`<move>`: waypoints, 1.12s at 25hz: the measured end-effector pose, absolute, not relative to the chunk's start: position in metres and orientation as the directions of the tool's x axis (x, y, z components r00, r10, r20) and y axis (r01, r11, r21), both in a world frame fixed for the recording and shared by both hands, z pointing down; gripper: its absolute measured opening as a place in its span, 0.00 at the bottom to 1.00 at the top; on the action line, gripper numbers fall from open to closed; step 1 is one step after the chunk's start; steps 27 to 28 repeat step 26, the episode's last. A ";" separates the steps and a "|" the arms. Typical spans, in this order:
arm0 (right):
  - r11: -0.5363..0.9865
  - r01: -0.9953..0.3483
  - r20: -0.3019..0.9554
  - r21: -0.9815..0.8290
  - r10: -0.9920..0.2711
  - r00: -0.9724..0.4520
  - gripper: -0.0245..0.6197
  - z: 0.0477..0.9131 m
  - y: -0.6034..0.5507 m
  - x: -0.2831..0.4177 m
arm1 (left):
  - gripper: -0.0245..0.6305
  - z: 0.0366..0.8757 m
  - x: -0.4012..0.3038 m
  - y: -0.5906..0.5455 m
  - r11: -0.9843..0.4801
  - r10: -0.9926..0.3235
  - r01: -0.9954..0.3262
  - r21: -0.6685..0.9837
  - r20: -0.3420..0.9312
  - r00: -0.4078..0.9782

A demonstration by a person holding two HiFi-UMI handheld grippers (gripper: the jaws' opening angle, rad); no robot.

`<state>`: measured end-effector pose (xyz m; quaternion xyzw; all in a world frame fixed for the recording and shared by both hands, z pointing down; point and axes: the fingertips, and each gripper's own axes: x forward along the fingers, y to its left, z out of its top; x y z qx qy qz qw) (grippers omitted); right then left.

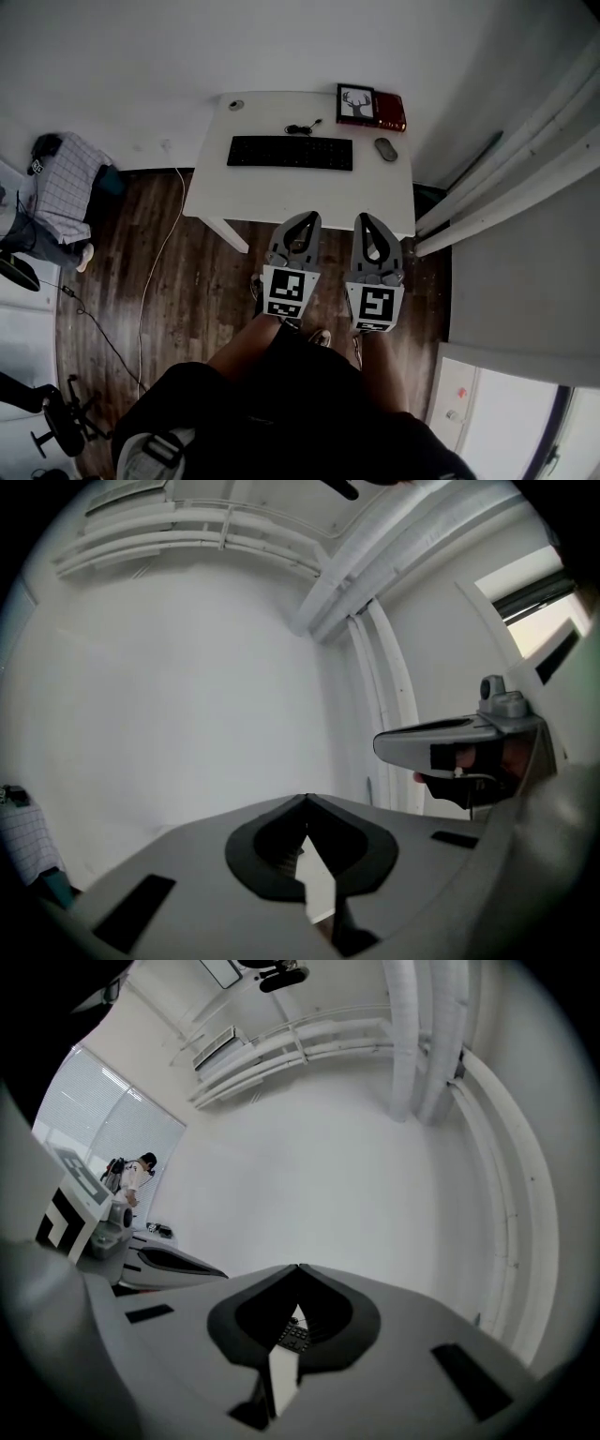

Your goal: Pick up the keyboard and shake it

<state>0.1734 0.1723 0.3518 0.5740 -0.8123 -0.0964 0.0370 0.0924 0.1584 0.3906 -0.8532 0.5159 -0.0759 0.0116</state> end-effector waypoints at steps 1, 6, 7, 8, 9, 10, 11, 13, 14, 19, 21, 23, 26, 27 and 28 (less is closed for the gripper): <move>0.320 -0.925 -0.051 0.205 -0.940 -0.337 0.07 0.351 0.174 0.175 | 0.04 0.390 0.094 0.160 -0.470 -0.881 -0.877 -0.100 0.118 0.459; 0.324 -0.927 -0.037 0.189 -0.941 -0.337 0.07 0.353 0.175 0.178 | 0.04 0.383 0.098 0.161 -0.469 -0.882 -0.878 -0.098 0.105 0.460; 0.325 -0.928 -0.037 0.184 -0.941 -0.337 0.07 0.353 0.174 0.178 | 0.04 0.382 0.098 0.160 -0.468 -0.882 -0.878 -0.096 0.104 0.459; 0.325 -0.928 -0.037 0.180 -0.941 -0.337 0.07 0.353 0.174 0.179 | 0.04 0.380 0.097 0.160 -0.467 -0.883 -0.879 -0.097 0.104 0.458; 0.324 -0.930 -0.035 0.175 -0.941 -0.335 0.07 0.354 0.173 0.180 | 0.04 0.379 0.097 0.159 -0.466 -0.884 -0.879 -0.101 0.103 0.457; 0.323 -0.931 -0.034 0.171 -0.942 -0.333 0.07 0.354 0.172 0.181 | 0.04 0.378 0.096 0.159 -0.465 -0.884 -0.879 -0.107 0.102 0.455; 0.321 -0.932 -0.034 0.168 -0.943 -0.331 0.07 0.353 0.172 0.182 | 0.04 0.377 0.096 0.159 -0.464 -0.885 -0.879 -0.112 0.101 0.454; 0.321 -0.933 -0.034 0.162 -0.943 -0.330 0.07 0.352 0.171 0.182 | 0.04 0.376 0.096 0.160 -0.464 -0.885 -0.878 -0.116 0.104 0.454; 0.321 -0.934 -0.034 0.159 -0.943 -0.330 0.07 0.352 0.171 0.182 | 0.04 0.376 0.096 0.160 -0.466 -0.884 -0.877 -0.116 0.107 0.456; 0.331 -0.929 -0.027 0.166 -0.940 -0.340 0.07 0.352 0.170 0.177 | 0.04 0.377 0.097 0.163 -0.481 -0.875 -0.869 -0.113 0.123 0.468; 0.337 -0.925 -0.029 0.177 -0.937 -0.347 0.07 0.350 0.170 0.173 | 0.04 0.377 0.096 0.162 -0.483 -0.874 -0.868 -0.112 0.126 0.470; 0.339 -0.922 -0.029 0.184 -0.936 -0.350 0.07 0.349 0.170 0.171 | 0.04 0.375 0.094 0.160 -0.483 -0.874 -0.869 -0.113 0.125 0.469; 0.338 -0.922 -0.029 0.188 -0.936 -0.350 0.07 0.347 0.169 0.171 | 0.04 0.372 0.093 0.158 -0.481 -0.875 -0.870 -0.113 0.119 0.468; 0.338 -0.922 -0.029 0.188 -0.936 -0.350 0.07 0.347 0.169 0.171 | 0.04 0.372 0.093 0.158 -0.481 -0.875 -0.870 -0.113 0.119 0.468; 0.338 -0.922 -0.029 0.188 -0.936 -0.350 0.07 0.347 0.169 0.171 | 0.04 0.372 0.093 0.158 -0.481 -0.875 -0.870 -0.113 0.119 0.468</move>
